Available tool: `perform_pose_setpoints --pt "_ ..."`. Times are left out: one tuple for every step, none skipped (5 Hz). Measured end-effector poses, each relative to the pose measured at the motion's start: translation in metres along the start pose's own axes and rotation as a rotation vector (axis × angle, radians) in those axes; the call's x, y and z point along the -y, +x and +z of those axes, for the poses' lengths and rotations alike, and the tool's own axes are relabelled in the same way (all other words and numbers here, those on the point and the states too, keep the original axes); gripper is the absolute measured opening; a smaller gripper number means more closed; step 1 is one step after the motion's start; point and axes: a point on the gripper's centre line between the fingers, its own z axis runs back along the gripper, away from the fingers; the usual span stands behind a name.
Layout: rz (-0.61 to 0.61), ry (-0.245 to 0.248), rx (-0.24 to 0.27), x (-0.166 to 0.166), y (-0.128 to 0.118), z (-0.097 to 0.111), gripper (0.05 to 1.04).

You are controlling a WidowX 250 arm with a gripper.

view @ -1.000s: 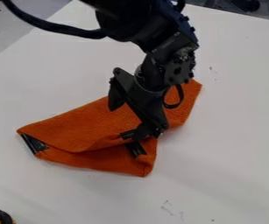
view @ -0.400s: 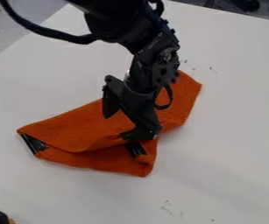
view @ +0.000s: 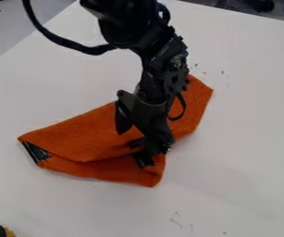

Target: Unfold the cloth from bottom right to top left

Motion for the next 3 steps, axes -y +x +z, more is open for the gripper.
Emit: perform_pose_setpoints --pt "0.0 -0.003 0.006 -0.0025 0.0023 0.0004 0.696" --pt "-0.004 0.015 -0.006 -0.0067 0.0029 0.0025 0.382" --pt "-0.028 0.041 -0.031 -0.0028 0.0024 0.0082 0.165"
